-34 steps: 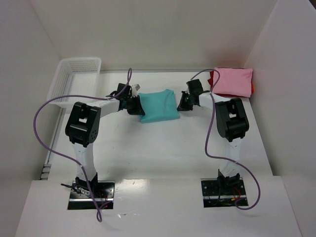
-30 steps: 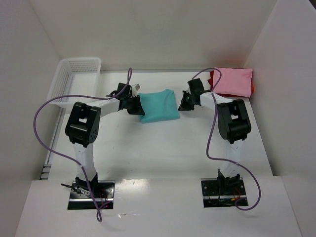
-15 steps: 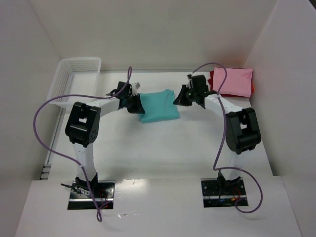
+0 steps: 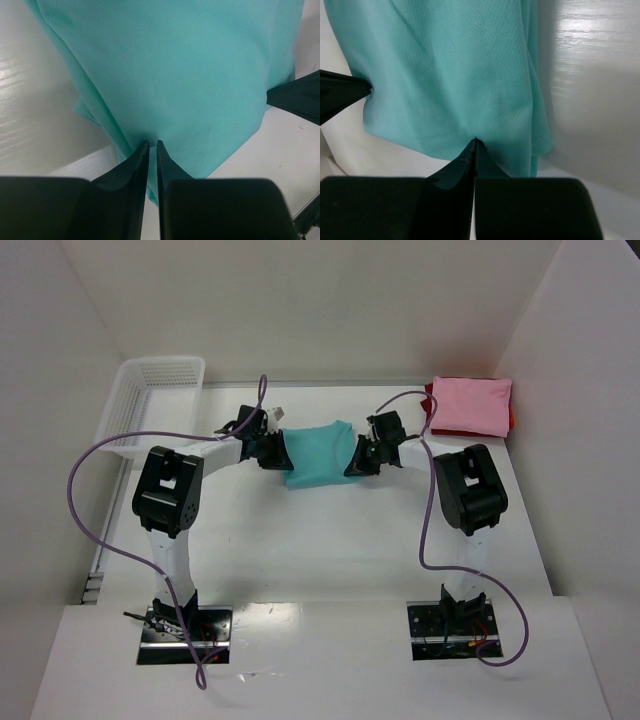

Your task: Fold and stack the t-shirts

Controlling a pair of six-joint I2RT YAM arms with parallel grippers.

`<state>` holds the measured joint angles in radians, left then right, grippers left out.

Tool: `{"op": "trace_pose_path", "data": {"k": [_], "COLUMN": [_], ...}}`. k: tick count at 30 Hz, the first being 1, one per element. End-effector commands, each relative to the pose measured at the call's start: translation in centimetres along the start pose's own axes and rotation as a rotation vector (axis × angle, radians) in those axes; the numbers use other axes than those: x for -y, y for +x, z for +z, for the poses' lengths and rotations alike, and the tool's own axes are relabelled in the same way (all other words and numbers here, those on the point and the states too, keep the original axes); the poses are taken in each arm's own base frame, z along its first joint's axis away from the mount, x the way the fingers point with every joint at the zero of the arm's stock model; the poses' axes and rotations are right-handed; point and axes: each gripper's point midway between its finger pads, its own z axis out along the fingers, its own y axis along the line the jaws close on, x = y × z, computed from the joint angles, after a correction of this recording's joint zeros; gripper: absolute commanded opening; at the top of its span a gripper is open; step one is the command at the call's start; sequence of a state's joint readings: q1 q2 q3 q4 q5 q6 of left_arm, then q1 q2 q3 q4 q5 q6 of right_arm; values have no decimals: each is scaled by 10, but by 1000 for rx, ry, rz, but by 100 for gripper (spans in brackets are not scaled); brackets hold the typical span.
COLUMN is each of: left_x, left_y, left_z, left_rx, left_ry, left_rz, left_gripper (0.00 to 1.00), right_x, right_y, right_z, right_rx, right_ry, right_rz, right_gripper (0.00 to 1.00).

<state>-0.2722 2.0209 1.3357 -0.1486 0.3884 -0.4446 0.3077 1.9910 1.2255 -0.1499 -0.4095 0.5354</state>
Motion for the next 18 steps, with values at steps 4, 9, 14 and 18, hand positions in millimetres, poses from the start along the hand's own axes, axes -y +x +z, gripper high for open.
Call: {"op": "trace_pose_path", "data": {"k": [4, 9, 14, 18], "left_x": [-3, -7, -9, 3], "left_y": [-5, 0, 3, -11], "left_z": [7, 9, 10, -3], "left_rx": [13, -1, -12, 23], "left_ry": [-6, -15, -19, -6], "left_rz": [17, 10, 14, 31], "left_gripper": [18, 18, 18, 19], "right_x": [19, 13, 14, 10], "right_y": [12, 1, -18, -46], "right_z": [-3, -18, -30, -45], "right_rx": [5, 50, 94, 144], "right_ry": [81, 74, 72, 69], "right_rz": [-20, -29, -38, -66], "right_gripper": [0, 1, 7, 22]}}
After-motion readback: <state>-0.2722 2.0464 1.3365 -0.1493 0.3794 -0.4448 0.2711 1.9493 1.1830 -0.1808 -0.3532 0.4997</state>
